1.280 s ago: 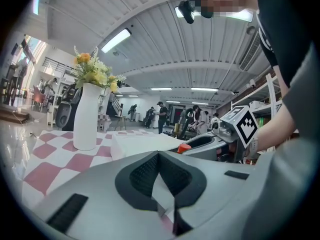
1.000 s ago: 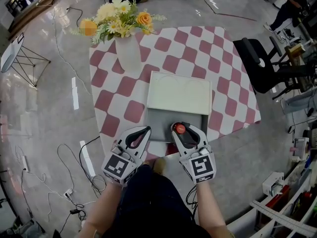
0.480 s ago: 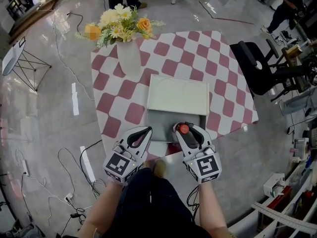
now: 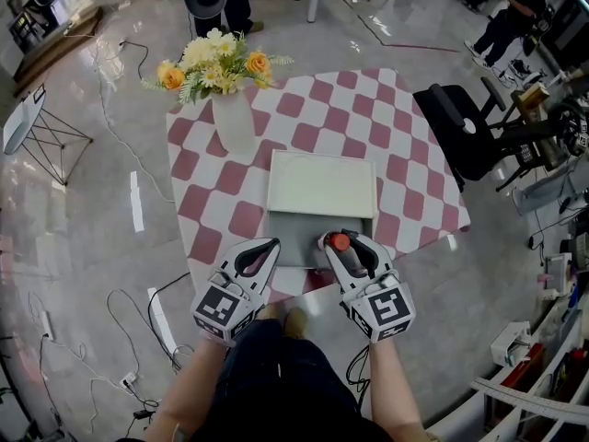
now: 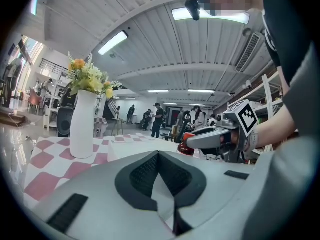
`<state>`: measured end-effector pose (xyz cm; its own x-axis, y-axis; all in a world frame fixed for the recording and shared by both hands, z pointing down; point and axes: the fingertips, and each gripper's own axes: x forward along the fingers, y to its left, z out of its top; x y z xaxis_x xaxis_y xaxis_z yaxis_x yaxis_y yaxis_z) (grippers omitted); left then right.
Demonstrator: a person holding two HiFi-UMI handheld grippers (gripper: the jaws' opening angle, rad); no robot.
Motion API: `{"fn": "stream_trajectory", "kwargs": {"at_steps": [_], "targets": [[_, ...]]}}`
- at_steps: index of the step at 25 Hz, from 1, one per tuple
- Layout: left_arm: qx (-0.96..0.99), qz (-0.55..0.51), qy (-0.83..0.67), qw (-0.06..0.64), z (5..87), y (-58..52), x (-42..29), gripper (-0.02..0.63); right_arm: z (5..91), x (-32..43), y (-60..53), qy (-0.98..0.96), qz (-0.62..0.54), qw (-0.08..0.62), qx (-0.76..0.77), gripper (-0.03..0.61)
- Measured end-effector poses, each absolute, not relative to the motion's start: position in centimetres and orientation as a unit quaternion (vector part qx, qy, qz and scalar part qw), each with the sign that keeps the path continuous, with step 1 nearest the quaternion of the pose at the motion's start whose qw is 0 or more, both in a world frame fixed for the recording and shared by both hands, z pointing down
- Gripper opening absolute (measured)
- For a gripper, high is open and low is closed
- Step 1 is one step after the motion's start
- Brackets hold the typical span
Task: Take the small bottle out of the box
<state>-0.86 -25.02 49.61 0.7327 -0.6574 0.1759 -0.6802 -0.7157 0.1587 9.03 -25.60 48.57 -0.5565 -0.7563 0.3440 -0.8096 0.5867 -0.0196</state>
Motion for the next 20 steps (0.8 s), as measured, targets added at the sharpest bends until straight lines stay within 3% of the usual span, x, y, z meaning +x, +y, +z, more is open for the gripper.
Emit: {"fn": "stream_trajectory", "kwargs": {"at_steps": [20], "targets": [[0.930, 0.036, -0.356, 0.083, 46.6, -23.8, -0.4, 0.002, 44.4, 9.4, -24.1, -0.881, 0.075, 0.126, 0.450, 0.150]]}}
